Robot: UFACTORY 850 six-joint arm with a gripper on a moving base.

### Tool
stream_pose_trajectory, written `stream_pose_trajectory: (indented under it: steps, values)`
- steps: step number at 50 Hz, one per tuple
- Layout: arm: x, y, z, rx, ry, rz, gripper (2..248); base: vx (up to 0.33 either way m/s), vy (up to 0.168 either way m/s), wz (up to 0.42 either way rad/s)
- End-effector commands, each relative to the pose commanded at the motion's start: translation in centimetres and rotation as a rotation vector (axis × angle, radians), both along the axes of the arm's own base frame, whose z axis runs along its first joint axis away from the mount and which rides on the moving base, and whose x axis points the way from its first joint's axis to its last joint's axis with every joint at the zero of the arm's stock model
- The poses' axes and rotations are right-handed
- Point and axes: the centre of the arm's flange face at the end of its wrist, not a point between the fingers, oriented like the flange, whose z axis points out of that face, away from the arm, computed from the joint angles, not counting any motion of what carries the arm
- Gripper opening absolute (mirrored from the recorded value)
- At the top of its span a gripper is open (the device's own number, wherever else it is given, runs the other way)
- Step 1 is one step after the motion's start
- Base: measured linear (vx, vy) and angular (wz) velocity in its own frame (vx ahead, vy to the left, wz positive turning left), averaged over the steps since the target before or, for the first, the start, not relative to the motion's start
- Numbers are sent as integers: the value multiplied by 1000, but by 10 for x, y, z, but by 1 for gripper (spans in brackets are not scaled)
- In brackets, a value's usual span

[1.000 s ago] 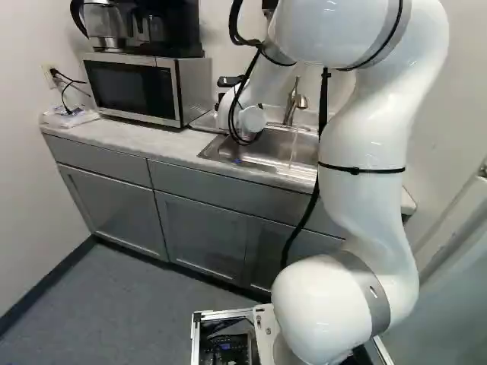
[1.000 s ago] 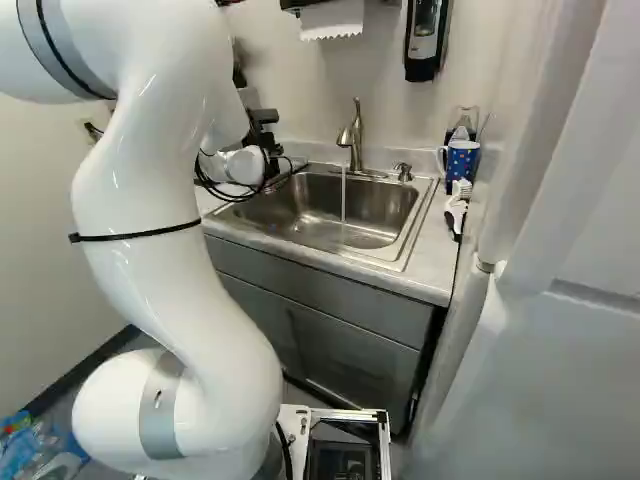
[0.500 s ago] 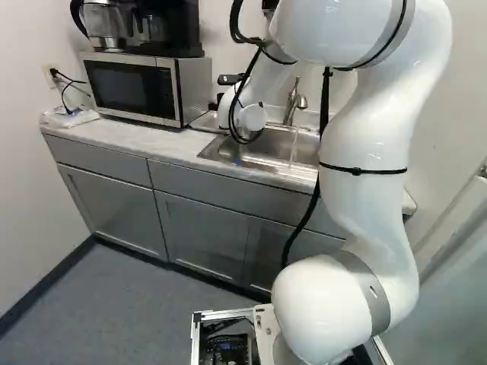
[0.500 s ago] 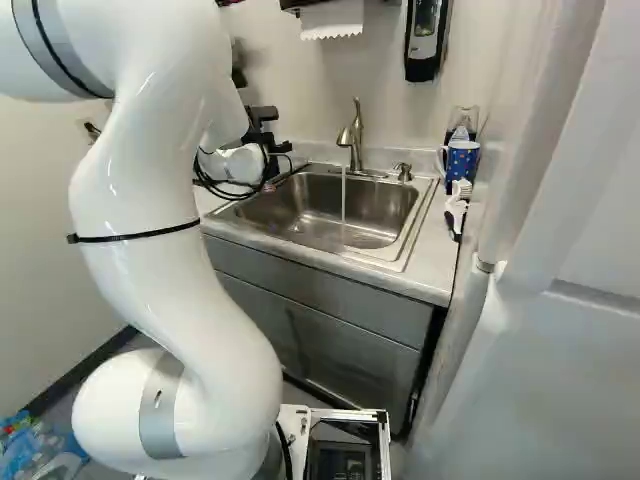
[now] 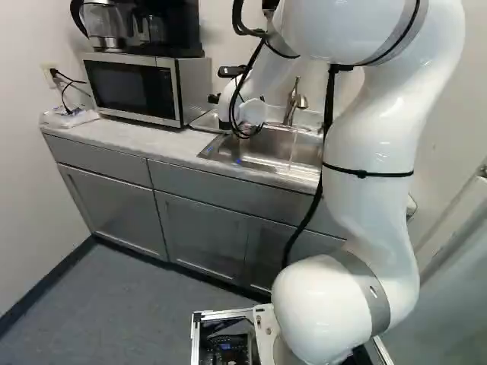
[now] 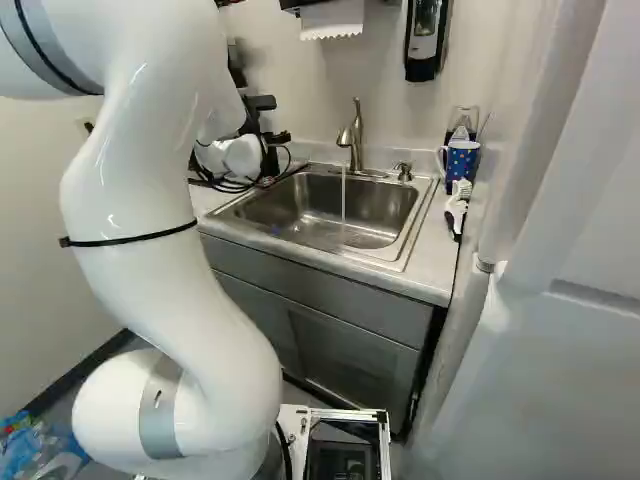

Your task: Rinse the cup and place it in the tray

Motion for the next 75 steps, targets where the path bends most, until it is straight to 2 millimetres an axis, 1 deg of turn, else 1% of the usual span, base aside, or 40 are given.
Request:
stream_pose_trajectory:
  steps: [11,22,50,75]
  values:
    - [0,-1,12,3,-20,-1,247,0,0,0]
    - [-2,-7,22,1,-13,-12,247,0,0,0]
    - [-9,-29,45,-9,28,-50,247,0,0,0]
    - [-18,-55,73,-4,-11,-93,247,0,0,0]
